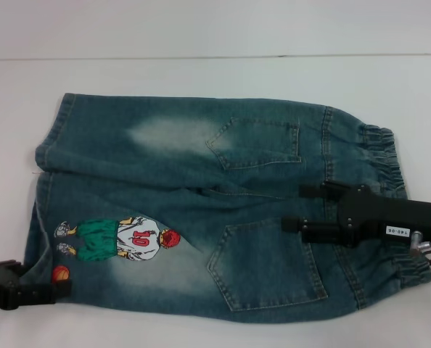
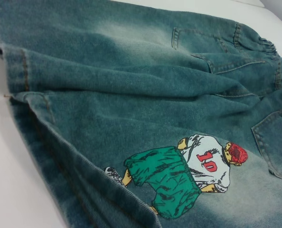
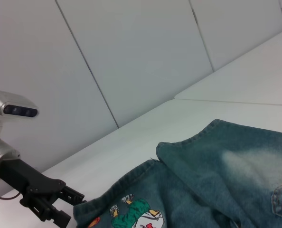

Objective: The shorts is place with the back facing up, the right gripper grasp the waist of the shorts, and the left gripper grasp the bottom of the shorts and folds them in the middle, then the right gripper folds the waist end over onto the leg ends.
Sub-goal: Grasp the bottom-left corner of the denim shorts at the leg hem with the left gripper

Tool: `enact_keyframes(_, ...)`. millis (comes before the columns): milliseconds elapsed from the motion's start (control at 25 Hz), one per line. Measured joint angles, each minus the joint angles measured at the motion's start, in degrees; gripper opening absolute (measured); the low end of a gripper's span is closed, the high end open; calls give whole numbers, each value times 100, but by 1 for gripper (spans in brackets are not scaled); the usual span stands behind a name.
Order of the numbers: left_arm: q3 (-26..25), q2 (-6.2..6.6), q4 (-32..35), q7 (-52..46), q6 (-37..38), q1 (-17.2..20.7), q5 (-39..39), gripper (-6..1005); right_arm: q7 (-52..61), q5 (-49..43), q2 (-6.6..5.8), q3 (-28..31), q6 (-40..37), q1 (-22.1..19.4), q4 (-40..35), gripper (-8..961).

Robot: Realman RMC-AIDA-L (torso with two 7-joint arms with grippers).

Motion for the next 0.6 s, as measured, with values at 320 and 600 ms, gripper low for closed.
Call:
enact_keyframes(320, 43, 0, 35, -81, -71, -58, -11, 903, 0, -1, 0, 6, 0, -6, 0, 946)
enact_keyframes(600, 293, 16, 37, -162, -207, -31, 11, 876, 0, 0, 1, 27, 0, -9, 0, 947)
